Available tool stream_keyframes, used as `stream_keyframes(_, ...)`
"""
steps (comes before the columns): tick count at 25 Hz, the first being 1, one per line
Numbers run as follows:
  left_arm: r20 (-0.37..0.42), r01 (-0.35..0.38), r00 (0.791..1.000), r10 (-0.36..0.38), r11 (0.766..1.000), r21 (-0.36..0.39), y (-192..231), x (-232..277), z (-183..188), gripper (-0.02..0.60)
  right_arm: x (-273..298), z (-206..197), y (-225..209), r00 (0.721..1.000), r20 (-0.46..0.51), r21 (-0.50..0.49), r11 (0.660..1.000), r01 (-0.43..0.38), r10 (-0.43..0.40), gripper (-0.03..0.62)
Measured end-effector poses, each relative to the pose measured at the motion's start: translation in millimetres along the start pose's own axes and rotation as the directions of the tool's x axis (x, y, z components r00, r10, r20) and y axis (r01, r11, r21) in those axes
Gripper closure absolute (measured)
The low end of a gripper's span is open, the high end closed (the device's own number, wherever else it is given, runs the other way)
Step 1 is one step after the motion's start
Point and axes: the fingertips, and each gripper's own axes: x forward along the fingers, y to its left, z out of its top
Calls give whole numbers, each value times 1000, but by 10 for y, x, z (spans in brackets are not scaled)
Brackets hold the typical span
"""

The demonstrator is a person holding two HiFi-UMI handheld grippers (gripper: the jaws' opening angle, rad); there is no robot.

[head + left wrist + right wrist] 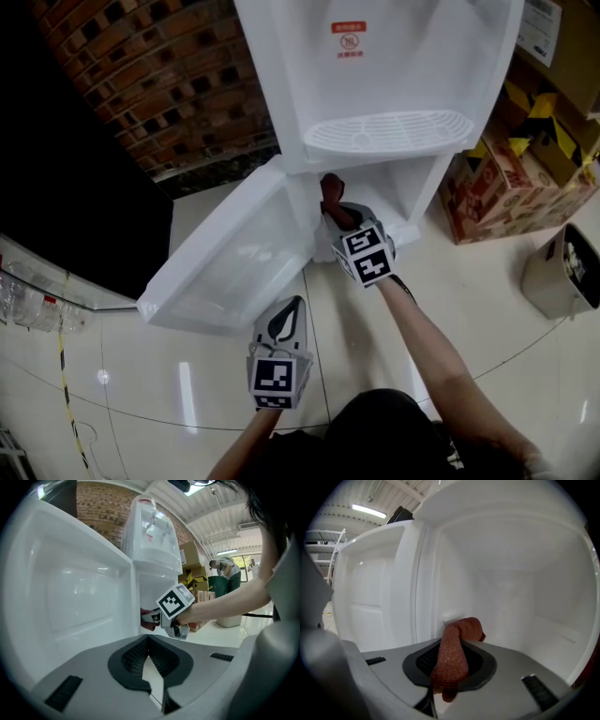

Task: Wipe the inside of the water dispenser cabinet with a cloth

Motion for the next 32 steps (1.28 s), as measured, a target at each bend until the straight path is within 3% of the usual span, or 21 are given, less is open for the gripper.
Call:
stream_keyframes(8,-6,-10,1000,10,1000,-3,28,-34,-28,595,156,-577,222,992,-116,23,999,-39,42,519)
stream_keyframes(16,-11,-3,1000,3,1000,4,-11,-34,-28,595,138,-603,187,992,-119,-2,999,-43,42,517)
stream_keyframes(19,-7,-10,1000,10,1000,4,17,-39,-15,595,-39,-326,-70,999,-49,-4,1000,19,-19,517)
stream_keyframes(22,-2,-25,1000,25,1000,-6,58,-45,-13,595,-306,12,-491,991,36,-12,992,129,-129,517)
stream_keyframes(28,8,-7,1000,7,1000,-1,-39,-32,17,595,-995,524,-1385,923,151,55,935,349,-353,519)
stream_keyframes(32,17,-4,1000,3,1000,4,-68,-52,58,595,-1226,611,-1645,895,160,106,909,403,-416,519)
